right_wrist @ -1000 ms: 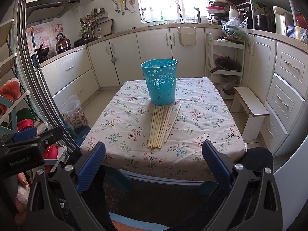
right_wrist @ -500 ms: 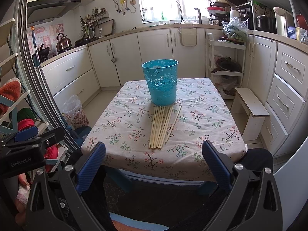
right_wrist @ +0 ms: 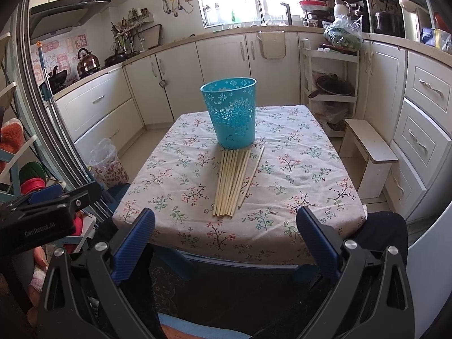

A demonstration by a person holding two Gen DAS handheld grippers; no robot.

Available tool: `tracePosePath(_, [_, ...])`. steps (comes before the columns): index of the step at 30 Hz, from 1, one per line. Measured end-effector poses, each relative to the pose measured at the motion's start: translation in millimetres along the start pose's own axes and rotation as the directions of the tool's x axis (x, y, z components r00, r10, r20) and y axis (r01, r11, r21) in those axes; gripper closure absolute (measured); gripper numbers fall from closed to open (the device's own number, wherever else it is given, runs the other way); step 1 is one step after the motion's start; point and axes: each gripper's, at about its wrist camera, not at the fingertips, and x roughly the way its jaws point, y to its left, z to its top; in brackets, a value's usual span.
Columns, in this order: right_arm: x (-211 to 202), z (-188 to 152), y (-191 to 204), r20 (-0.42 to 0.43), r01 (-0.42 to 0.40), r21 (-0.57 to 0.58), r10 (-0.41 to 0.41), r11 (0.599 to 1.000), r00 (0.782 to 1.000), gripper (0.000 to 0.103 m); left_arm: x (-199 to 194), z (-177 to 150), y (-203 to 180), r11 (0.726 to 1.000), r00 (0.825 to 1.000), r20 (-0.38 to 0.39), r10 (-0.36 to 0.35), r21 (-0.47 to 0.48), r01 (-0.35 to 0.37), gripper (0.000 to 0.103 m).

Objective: Organize utensils
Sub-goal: 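Grasp one wooden stick with the left tool while the right tool approaches another stick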

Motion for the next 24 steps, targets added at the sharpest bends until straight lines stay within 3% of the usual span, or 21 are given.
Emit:
tracePosePath(6, [44.0, 17.7, -24.9, -0.051, 0.037, 0.043, -0.035, 0.998, 0.998, 0.01, 42.3, 10.7, 6.2, 0.999, 0.998, -0.062, -0.006, -0.033, 0.004, 0.007])
tracePosePath(8, [72.4, 28.6, -36.3, -0.095, 0.035, 0.057, -0.029, 0.998, 0.995, 0.031, 57.8, 14.9, 7.0, 0.999, 0.996, -0.084, -0.009, -0.04, 0.005, 0.007])
tracePosePath(14, [177.8, 49.1, -61.0, -0.248, 0.04, 0.121, -0.009, 0.992, 0.969, 0.068, 100.0, 27.0, 1.0, 0.999, 0.992, -0.122, -0.015, -0.05, 0.009, 0.007])
tracePosePath(20, [243.2, 62.9, -60.6, -0.288, 0.07, 0.127, -0.031, 0.989, 0.957, 0.074, 141.5, 36.0, -7.8, 0.998, 0.985, -0.169, -0.03, -0.051, 0.022, 0.007])
tracePosePath(24, [258.9, 68.9, -61.0, -0.274, 0.104, 0.084, -0.077, 0.991, 0.959, 0.078, 169.3, 43.4, -18.5, 0.999, 0.98, -0.197, -0.03, -0.046, 0.022, 0.007])
